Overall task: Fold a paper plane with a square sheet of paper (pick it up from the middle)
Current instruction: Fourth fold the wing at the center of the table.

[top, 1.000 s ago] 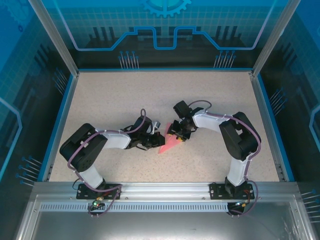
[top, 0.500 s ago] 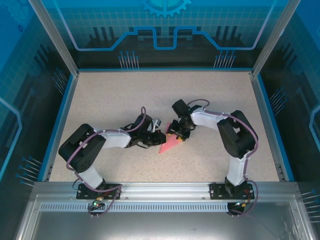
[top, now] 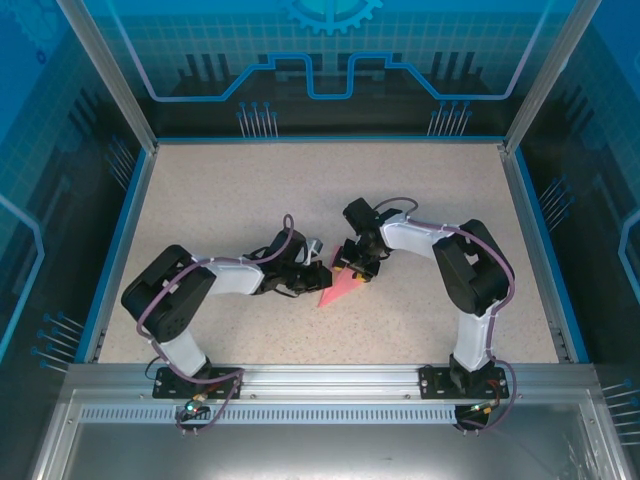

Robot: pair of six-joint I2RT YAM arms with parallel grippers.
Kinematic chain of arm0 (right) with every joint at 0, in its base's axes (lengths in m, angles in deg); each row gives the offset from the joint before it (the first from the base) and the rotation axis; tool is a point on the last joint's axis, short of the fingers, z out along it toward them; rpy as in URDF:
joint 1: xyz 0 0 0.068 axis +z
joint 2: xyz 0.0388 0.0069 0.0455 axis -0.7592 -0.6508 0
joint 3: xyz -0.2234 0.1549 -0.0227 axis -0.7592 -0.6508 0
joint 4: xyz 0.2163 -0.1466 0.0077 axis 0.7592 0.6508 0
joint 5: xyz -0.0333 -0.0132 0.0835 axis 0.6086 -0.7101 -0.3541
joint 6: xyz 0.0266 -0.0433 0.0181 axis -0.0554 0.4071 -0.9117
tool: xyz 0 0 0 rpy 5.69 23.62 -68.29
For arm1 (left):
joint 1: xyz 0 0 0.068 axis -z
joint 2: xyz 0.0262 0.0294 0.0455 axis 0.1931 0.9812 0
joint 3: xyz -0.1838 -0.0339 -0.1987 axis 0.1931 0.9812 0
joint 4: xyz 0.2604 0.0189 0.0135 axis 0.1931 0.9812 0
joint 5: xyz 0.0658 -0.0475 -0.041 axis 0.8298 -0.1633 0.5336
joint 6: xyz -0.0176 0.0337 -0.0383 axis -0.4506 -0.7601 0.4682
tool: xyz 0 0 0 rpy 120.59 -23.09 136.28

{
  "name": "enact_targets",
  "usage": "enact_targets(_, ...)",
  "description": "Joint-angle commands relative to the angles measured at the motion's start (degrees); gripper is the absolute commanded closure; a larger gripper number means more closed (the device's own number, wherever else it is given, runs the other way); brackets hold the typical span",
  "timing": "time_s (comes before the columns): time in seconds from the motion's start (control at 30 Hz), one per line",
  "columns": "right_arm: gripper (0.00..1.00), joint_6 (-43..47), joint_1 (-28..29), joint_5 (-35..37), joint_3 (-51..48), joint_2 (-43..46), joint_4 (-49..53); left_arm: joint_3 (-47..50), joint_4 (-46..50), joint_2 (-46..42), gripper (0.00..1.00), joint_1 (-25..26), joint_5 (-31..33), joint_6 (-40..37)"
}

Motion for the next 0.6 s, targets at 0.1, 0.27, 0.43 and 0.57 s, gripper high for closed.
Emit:
enact_targets(0.1,0.44,1.2,1.7,3.7,-3.7,-7.6,3.3,-1.9,2.2,1.5,0.89,-0.2,1.7,-1.7)
enact_targets(0.27,0.43,1.3,1.9,3.8,-3.3,-8.5,3.5,-1.8,2.9,1.9,0.89,-0.1,2.4,-1.7)
enact_targets(0.43,0.42,1.5,2.0,4.0,-3.1,-9.2,3.7,-1.9,3.4,2.3,0.90,-0.2,2.8,-1.8)
enact_targets(0.57,0.42,1.5,2.1,4.1,-2.9,-9.7,3.7,-2.1,3.5,2.8,0.90,-0.2,2.8,-1.8)
